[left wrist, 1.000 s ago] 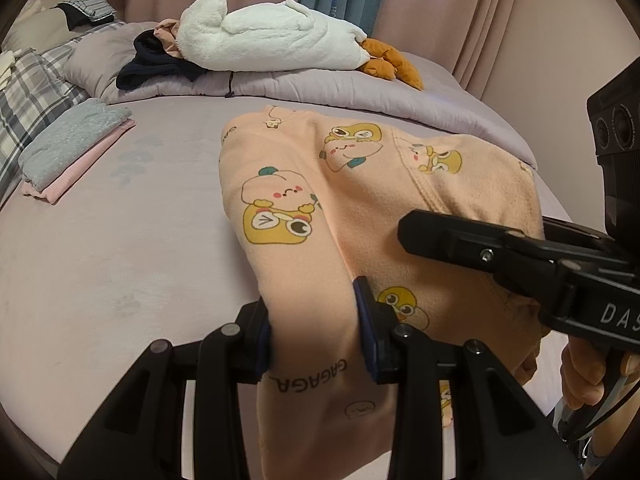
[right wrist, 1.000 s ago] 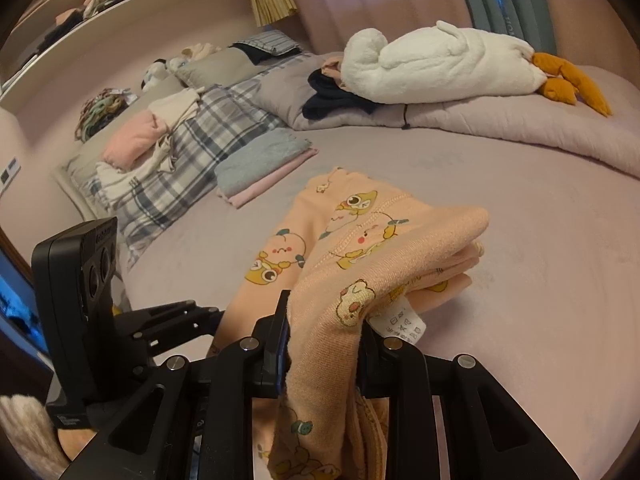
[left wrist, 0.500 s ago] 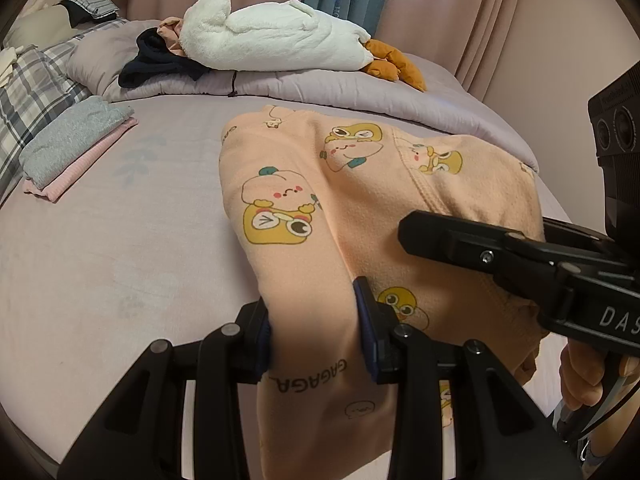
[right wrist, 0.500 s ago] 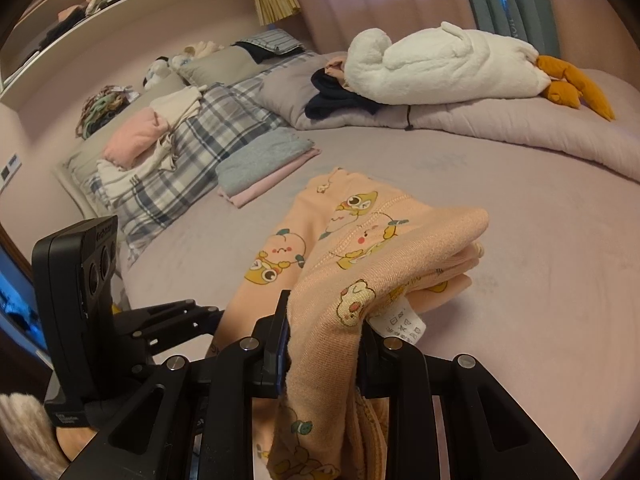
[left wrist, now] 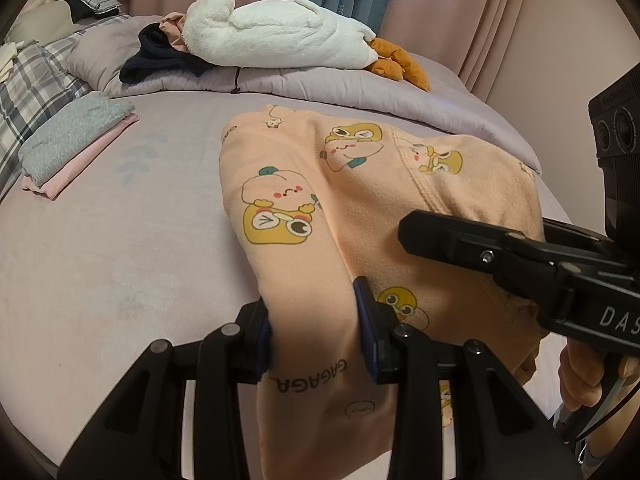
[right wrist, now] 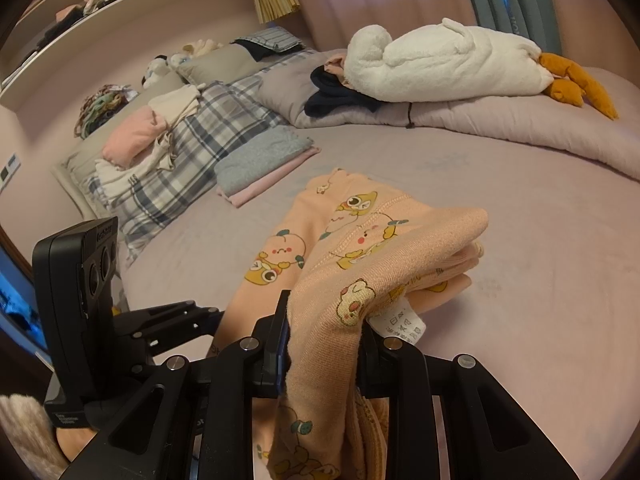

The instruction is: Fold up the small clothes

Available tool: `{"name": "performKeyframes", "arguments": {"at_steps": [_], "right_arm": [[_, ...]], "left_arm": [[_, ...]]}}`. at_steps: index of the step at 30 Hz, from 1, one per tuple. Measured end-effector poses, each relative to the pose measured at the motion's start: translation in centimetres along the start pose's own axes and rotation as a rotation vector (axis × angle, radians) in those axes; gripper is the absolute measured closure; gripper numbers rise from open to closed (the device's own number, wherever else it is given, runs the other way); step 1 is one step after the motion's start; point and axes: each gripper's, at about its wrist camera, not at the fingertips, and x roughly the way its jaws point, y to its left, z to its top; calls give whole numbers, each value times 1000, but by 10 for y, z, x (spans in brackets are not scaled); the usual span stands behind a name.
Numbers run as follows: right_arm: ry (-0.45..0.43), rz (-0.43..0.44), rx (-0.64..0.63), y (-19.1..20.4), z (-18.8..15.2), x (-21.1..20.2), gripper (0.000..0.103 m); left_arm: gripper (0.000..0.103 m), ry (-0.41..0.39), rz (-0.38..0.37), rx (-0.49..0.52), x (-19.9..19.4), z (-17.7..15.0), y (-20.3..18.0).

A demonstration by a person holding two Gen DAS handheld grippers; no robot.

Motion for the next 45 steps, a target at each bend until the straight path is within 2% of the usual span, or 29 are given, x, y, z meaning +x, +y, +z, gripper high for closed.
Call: {"name": "performKeyframes", "arguments": {"at_steps": [21,45], "right_arm": [[4,-5,1,0,-1,4,75],[39,-7,21,-7,2,29,75]], "left_arm": [[67,11,5,-3,6,4,2],[67,52,21,-30,37,15,20]]}}
